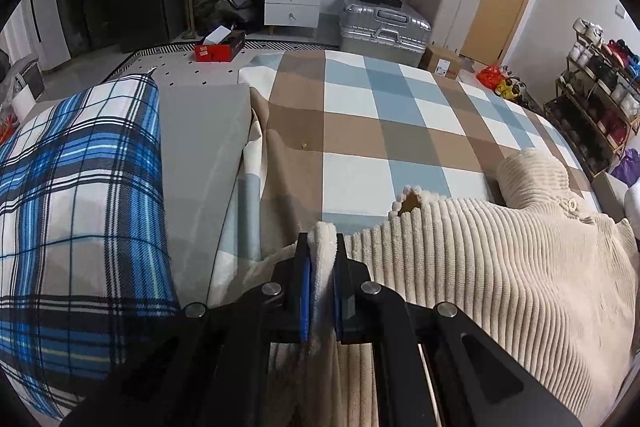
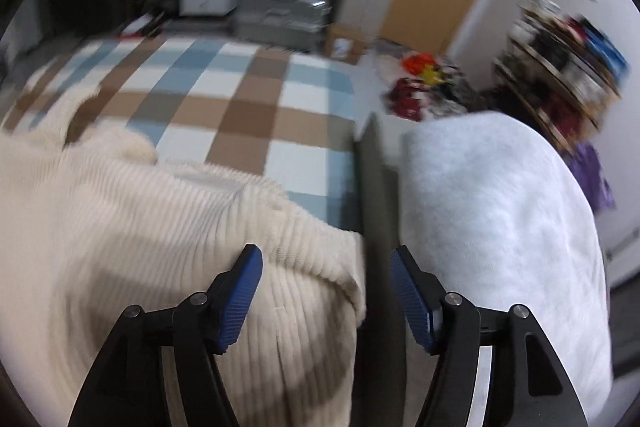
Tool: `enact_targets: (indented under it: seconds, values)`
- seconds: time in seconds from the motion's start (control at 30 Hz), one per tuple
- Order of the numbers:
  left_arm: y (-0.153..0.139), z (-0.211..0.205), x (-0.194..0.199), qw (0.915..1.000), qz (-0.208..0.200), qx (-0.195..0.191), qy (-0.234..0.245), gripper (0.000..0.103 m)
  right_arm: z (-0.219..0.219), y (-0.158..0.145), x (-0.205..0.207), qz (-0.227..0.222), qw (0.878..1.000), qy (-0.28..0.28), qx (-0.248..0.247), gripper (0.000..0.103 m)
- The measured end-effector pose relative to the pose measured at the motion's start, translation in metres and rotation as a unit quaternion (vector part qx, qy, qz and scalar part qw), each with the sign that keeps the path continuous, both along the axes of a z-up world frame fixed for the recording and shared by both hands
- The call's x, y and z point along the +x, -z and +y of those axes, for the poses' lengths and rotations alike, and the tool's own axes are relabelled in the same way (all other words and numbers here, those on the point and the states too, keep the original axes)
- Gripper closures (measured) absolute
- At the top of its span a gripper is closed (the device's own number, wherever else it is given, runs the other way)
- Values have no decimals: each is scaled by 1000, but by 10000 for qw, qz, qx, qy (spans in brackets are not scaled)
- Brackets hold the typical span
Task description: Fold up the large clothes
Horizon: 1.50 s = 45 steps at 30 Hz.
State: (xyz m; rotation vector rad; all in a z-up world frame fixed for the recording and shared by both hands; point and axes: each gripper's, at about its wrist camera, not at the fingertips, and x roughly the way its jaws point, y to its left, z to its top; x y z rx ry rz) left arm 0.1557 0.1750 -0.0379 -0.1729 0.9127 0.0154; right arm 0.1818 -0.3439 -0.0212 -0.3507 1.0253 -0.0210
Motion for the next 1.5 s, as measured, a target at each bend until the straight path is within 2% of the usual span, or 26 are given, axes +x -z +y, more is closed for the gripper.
enact_targets:
  seconds: [0.07,0.13,0.23,0.3,0.43,0.47,0.53,0.57,0.63,0.67,0.77,0.87,0.93,1.0,1.07,1.17,1.2,1.23,1.27,1.3,1.33,1.37,1.43,1.47,1.5]
  values:
    - [-1,-1,0,10000,-1,26,-8,99,-4,-2,5,189,9997,104,67,39]
    - [-2,1,-4,10000,-38,38,-13,99,-12,-16,-1,43,9985,199,502,39]
    - [-1,4,-5,10000,-50,-40,-26,99,-24,-32,-20,-334,9860,484,1558,37]
    - [1,3,-2,10000,-27,-56,-16,99,-27,-27,-26,-465,9750,686,2062,37]
    - [2,0,-2,10000,-19,-33,-7,99,-23,2,-10,-250,9639,1042,2439,37]
    - [2,0,-3,10000,-29,-19,1,99,-22,9,-5,-227,9609,1121,2521,39]
    - [2,2,-4,10000,-42,-83,-18,99,-21,20,2,-207,9622,1338,2362,87]
    - [1,2,-5,9999,-59,-103,-32,99,-20,21,1,-184,9606,1356,2417,98]
    - [-7,3,-13,9997,-209,-94,-74,99,-15,1,-13,-696,9600,1282,2389,98]
    - [-11,4,-17,9995,-299,-81,-61,100,-13,-20,-27,-1175,9549,1089,2501,98]
    - [-29,8,-30,9981,-612,-51,-55,100,-10,-68,-54,-1863,9394,853,2750,98]
    - [-42,14,-38,9961,-863,-140,-124,100,-8,-98,-59,-2229,9316,703,2784,98]
    - [-42,15,-34,9953,-931,-24,-257,100,-7,-96,-48,-2246,9372,773,2554,98]
    - [-33,15,-21,9960,-836,-9,-301,100,-7,-77,-28,-2114,9480,1035,2141,97]
    - [-18,9,-2,9973,-605,210,-349,100,-10,-38,1,-1673,9585,1279,1923,96]
    - [2,0,15,9986,-151,351,-371,100,-12,11,27,-874,9686,1565,1725,79]
    - [1,-1,13,9986,-117,363,-366,100,-13,17,26,-671,9678,1608,1816,78]
    - [-5,0,7,9984,-200,355,-392,100,-15,14,19,-732,9678,1534,1859,78]
    - [-13,2,-1,9981,-355,313,-385,98,-14,7,10,-834,9686,1447,1844,67]
    - [-21,3,-8,9980,-444,283,-352,95,-13,-4,-5,-991,9691,1365,1798,50]
    - [-27,4,-15,9979,-485,287,-304,85,-12,-13,-18,-1110,9683,1283,1836,44]
    - [-34,4,-24,9977,-536,313,-260,71,-12,-21,-32,-1201,9671,1173,1913,40]
    - [-43,3,-42,9971,-655,322,-223,53,-11,-36,-64,-1302,9642,981,2091,40]
    - [-47,1,-52,9969,-719,295,-154,48,-8,-40,-81,-1326,9638,895,2131,37]
    - [-50,-1,-62,9969,-737,275,-63,47,-6,-44,-98,-1375,9634,819,2149,34]
